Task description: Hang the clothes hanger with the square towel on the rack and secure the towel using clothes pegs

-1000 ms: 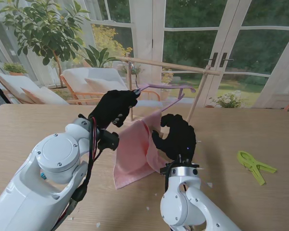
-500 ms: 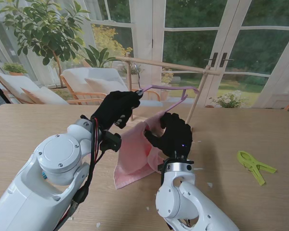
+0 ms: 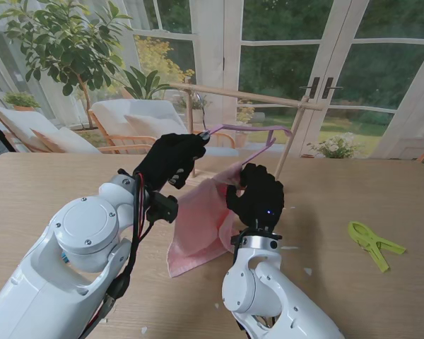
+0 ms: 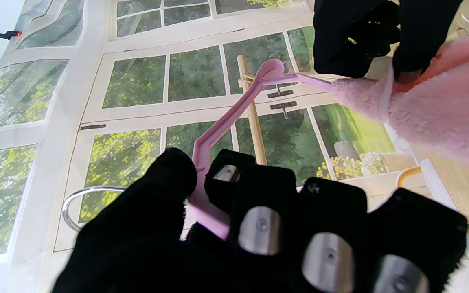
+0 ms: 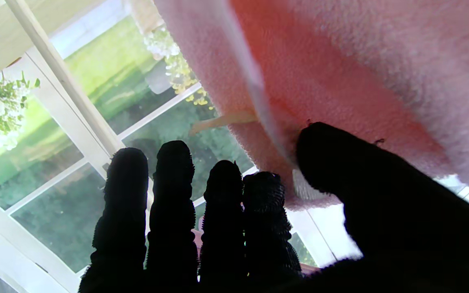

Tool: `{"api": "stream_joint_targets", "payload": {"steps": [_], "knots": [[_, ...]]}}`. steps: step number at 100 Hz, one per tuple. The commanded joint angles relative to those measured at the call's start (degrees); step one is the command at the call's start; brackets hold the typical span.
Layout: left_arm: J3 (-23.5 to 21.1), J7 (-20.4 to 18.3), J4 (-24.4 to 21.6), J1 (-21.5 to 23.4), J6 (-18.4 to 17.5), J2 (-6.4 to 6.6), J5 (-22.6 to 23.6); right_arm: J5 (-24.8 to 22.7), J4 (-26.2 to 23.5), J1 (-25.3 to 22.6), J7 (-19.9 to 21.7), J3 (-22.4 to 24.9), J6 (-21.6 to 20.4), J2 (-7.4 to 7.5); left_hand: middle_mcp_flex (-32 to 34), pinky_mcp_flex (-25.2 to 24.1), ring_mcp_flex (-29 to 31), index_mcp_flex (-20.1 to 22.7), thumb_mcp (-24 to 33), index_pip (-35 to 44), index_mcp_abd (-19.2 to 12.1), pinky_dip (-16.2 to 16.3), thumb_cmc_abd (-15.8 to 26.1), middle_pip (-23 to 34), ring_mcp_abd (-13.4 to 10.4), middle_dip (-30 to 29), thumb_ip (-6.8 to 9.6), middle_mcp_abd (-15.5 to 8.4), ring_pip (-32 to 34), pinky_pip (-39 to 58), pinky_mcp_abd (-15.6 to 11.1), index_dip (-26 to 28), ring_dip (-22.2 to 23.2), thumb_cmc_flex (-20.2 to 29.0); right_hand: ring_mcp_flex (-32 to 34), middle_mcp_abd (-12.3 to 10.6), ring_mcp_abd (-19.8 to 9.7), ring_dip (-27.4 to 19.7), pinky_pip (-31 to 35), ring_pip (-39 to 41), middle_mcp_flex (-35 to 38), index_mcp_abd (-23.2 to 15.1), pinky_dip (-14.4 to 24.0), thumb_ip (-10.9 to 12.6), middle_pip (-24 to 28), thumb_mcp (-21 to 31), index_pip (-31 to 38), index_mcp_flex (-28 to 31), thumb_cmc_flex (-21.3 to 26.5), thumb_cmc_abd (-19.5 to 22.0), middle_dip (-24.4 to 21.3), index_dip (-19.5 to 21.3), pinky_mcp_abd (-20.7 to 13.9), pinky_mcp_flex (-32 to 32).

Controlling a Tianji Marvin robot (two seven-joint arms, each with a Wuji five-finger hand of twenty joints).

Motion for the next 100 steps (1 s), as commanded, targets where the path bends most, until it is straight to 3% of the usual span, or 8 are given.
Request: {"api": "stream_joint_targets", "payload": {"steps": [1,9,18,36,46,65,77,100], "knots": [[-0.02,-0.48,-0.7,0.16,0.19,-0.4,-0.28,0.07,0.22,-0.15,-0.24,0.08,-0.54,-0.7,1.98,0.72,1.67,3.5,2.2,1.79,2.35,1.27,0.17,1.72,-1.04,-0.1,-0.52,-3.23,7.68,15.55,-0.18,2.25,2.0,-0.06,0.69,1.01,-0.89,-1.26,1.15,0.08,-0.16,-1.02,39.32,-2.58,-1.85,5.71,-2.25,-2.77,0.08,-2.02,-4.42,-6.77,0.04,0.08],[-0.04,-0.42,-0.71,0.2,0.28,-0.43,-0.42,0.01,0.47,-0.08,-0.79,0.11,-0.7,-0.8,1.98,0.72,1.67,3.57,2.29,1.8,2.33,1.27,0.08,1.72,-1.06,-0.1,-0.52,-3.23,7.69,15.55,-0.19,2.23,2.0,-0.09,2.2,3.08,-0.17,-2.49,0.44,-1.94,1.71,-3.68,39.05,-2.5,-7.19,6.98,-12.02,-0.02,2.19,-1.47,-10.4,-13.79,1.03,0.06],[-0.14,-0.43,-0.7,0.23,0.23,-0.41,-0.45,0.49,0.69,-0.03,-1.42,0.15,-1.22,-1.02,1.98,0.72,1.67,3.61,2.39,1.82,2.28,1.26,0.03,1.72,-1.06,-0.1,-0.51,-3.23,7.69,15.55,-0.19,2.21,2.0,-0.14,4.7,2.38,-0.02,-3.41,0.16,-3.23,6.03,-7.53,38.95,-3.13,-11.03,6.12,-17.3,5.73,4.71,0.34,-15.74,-17.0,1.55,0.66],[-0.26,-0.17,-0.43,0.18,-0.06,-0.45,-0.16,-0.39,0.2,-0.84,-2.79,0.23,-1.95,-0.91,1.98,0.72,1.67,3.68,2.57,1.81,2.33,1.26,-0.01,1.72,-1.04,-0.1,-0.51,-3.23,7.69,15.55,-0.19,2.18,1.99,-0.26,9.06,0.88,0.21,-4.08,-0.32,-3.63,13.94,-11.6,38.8,-3.62,-13.41,1.12,-20.26,15.1,3.44,3.52,-18.71,-20.18,3.05,1.74],[-0.12,0.18,-0.15,0.15,-0.48,-0.49,0.59,-2.01,-0.77,-1.59,-3.51,0.22,-2.02,-0.58,1.98,0.72,1.67,3.67,2.63,1.8,2.31,1.26,-0.02,1.72,-1.01,-0.1,-0.53,-3.23,7.68,15.55,-0.19,2.16,1.98,-0.3,11.54,1.08,0.67,-3.94,-0.26,-2.9,17.28,-11.17,38.83,-3.56,-13.34,0.41,-20.57,18.39,2.81,3.9,-18.75,-20.83,3.39,2.29],[0.44,0.55,0.86,0.06,-2.15,-0.36,3.31,-4.81,-3.76,-2.77,-3.29,-0.18,-2.45,0.32,1.98,0.73,1.67,3.67,2.76,1.79,2.24,1.23,-0.03,1.72,-0.9,-0.1,-0.55,-3.23,7.65,15.55,-0.19,2.15,1.96,-0.34,15.59,3.58,1.68,-3.0,0.98,0.27,22.48,-7.86,39.11,-3.17,-10.29,0.92,-18.71,23.48,2.18,3.87,-16.83,-17.91,4.3,3.91],[1.0,0.05,1.59,0.16,-3.77,0.03,5.99,-5.1,-5.85,-2.95,-1.81,-0.48,-3.16,0.72,1.98,0.73,1.67,3.81,2.86,1.79,2.25,1.21,-0.23,1.72,-0.96,-0.1,-0.55,-3.23,7.65,15.55,-0.19,2.13,1.95,-0.43,18.07,6.16,2.1,-1.65,3.75,4.33,24.74,-5.38,39.46,-2.24,-7.08,1.53,-19.03,26.29,1.92,5.12,-14.38,-11.68,4.19,5.81],[2.0,-2.05,2.8,0.77,-6.54,1.12,11.12,-2.12,-10.49,-2.73,4.21,-0.4,-3.21,1.07,1.98,0.8,1.69,4.1,3.4,1.83,2.01,1.14,-0.65,1.71,-1.32,-0.1,-0.52,-3.26,7.69,15.55,-0.48,2.09,1.9,-0.89,25.04,8.34,3.52,-0.13,10.56,11.02,30.63,-2.4,39.62,0.21,-2.55,-1.8,-19.93,32.69,0.1,10.42,-11.76,-3.75,4.03,11.61]]}}
